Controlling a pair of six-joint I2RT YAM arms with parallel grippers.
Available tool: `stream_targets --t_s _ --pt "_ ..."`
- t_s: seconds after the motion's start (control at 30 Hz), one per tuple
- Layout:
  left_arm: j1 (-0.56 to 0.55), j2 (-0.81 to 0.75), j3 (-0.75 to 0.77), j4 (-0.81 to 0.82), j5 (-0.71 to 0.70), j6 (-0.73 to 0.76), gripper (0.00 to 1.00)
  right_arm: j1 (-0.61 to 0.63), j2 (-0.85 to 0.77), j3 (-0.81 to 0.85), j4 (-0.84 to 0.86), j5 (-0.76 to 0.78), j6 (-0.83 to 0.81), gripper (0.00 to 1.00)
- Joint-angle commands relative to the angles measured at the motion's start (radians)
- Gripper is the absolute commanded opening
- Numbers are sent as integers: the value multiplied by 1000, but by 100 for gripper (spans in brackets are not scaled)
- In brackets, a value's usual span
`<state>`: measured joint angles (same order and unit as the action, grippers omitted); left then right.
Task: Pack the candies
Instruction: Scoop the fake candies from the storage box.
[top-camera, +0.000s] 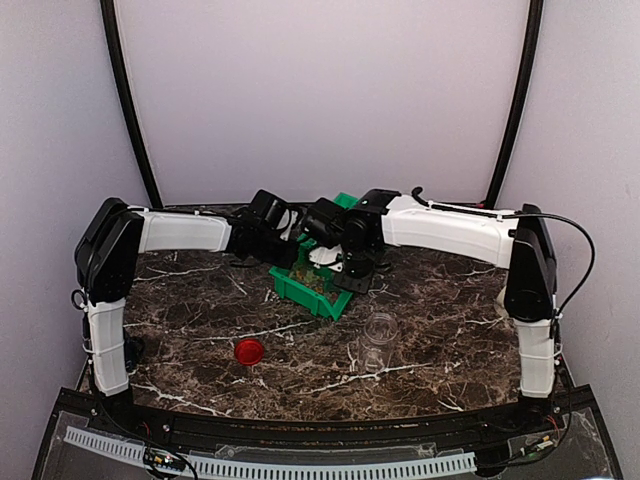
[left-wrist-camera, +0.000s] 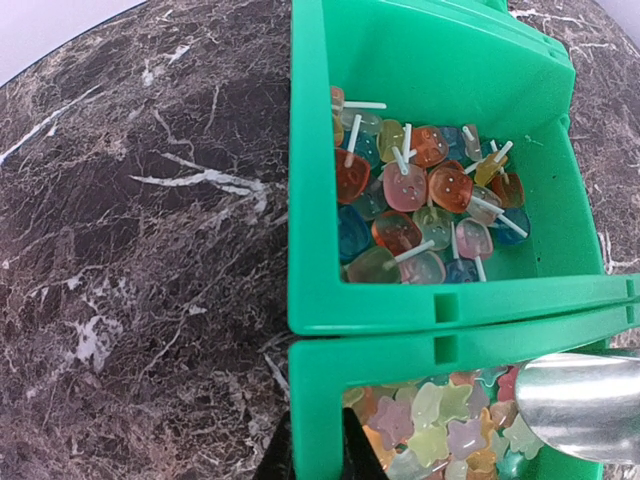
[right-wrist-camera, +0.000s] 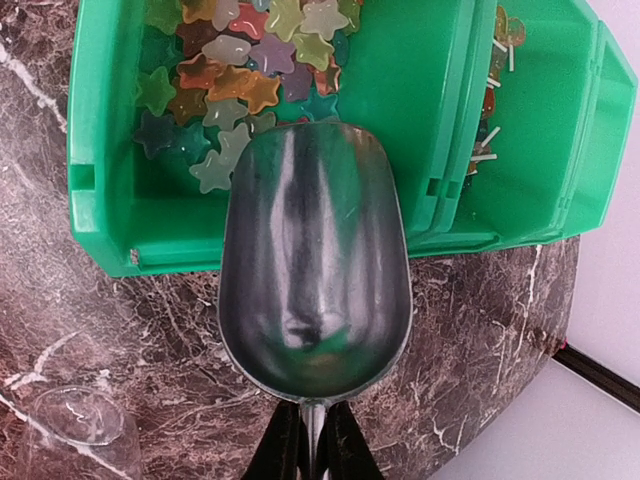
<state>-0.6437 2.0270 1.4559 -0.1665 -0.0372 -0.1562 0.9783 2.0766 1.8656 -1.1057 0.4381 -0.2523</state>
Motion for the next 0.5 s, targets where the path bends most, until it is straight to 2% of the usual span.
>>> stream_targets --t_s 0.0,0.47 --pt "-3 -111 18 109 -19 35 0 -9 -54 -21 2 -2 6 0" --pt "-4 -160 -9 173 42 24 0 0 4 -23 2 -86 -39 0"
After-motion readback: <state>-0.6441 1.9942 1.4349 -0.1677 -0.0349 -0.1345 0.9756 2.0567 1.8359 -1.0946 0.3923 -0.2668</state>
